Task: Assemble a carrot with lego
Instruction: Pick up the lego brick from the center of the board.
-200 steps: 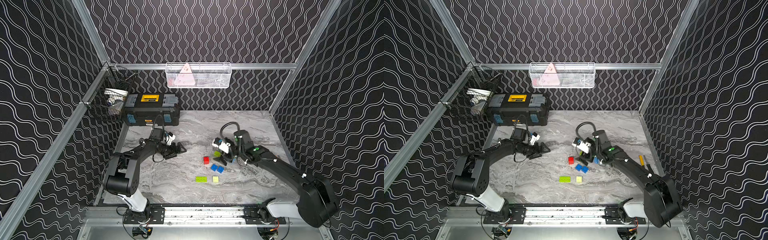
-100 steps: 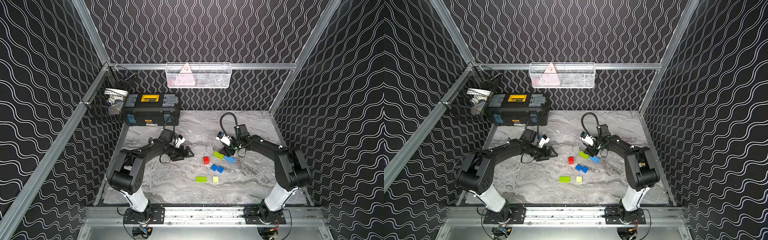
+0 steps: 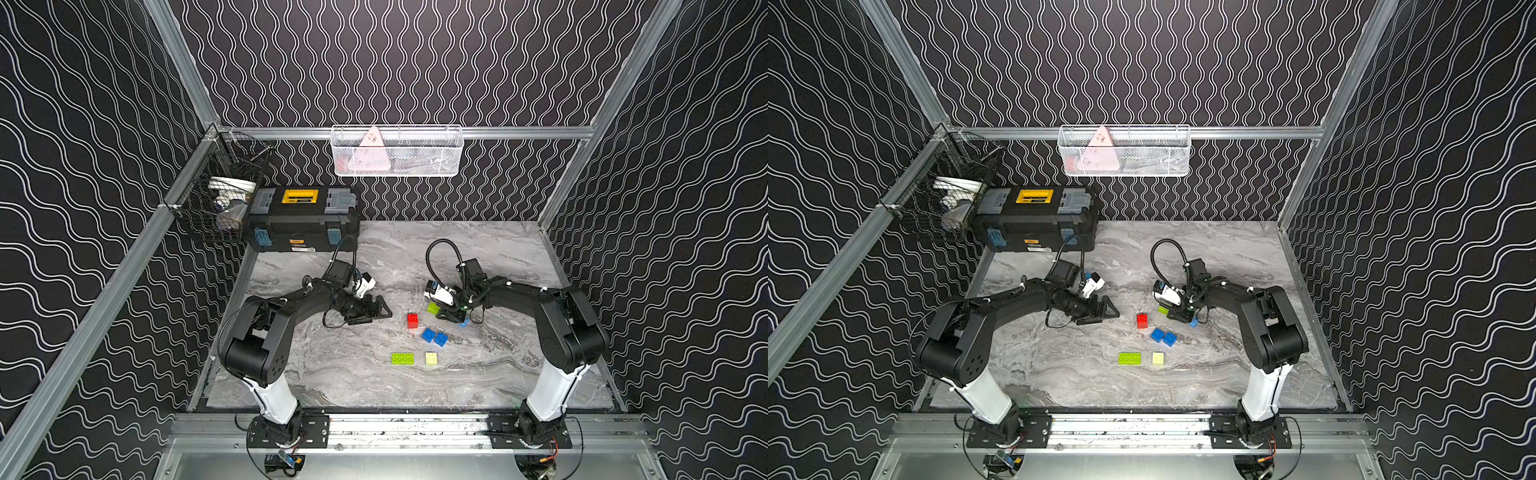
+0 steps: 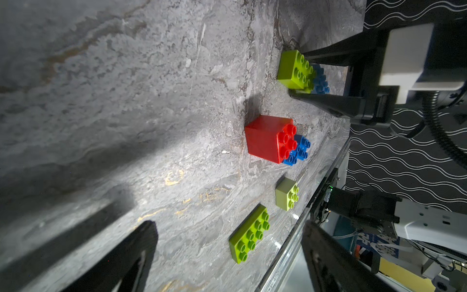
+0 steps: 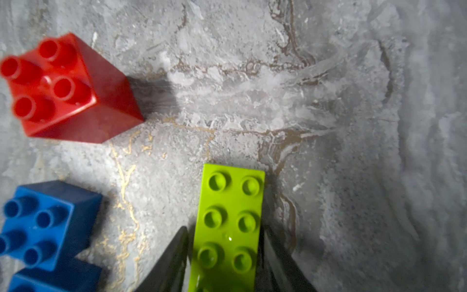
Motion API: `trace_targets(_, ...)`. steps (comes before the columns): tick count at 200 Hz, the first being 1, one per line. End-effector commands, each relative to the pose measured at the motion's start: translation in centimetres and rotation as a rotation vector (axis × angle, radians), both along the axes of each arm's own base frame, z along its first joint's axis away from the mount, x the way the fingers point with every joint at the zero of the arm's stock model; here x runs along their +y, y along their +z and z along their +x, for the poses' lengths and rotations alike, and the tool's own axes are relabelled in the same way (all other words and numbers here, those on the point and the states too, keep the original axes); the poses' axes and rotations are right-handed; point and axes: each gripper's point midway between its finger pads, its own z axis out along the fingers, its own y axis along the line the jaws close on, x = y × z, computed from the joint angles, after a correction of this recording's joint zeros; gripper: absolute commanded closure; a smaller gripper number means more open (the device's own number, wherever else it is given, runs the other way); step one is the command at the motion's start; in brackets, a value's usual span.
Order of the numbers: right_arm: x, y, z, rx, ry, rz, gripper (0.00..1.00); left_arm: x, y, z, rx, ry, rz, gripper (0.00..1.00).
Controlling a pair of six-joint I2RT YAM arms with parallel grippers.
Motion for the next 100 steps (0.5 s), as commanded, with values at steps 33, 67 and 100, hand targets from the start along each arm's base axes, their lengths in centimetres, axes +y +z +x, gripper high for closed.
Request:
trace_targets(33,0.6,0.2,0.5,-0.012,0.011,0.024,0.46,-1.1,-0.6,-0.8,0.017,-0.051,-0.006,0.06)
trace_targets(67,0.9,0.4,0.7,-0.012,0.017,0.035,0.50,-1.5,-0.6,-0.9,0.012,-0.062,-0.003,0.06)
trace_targets(100,1.0,0.5,0.8,-0.009,0.028,0.036,0.58,-1.4,-1.0,-1.0,0.019,-0.063,0.007,0.07)
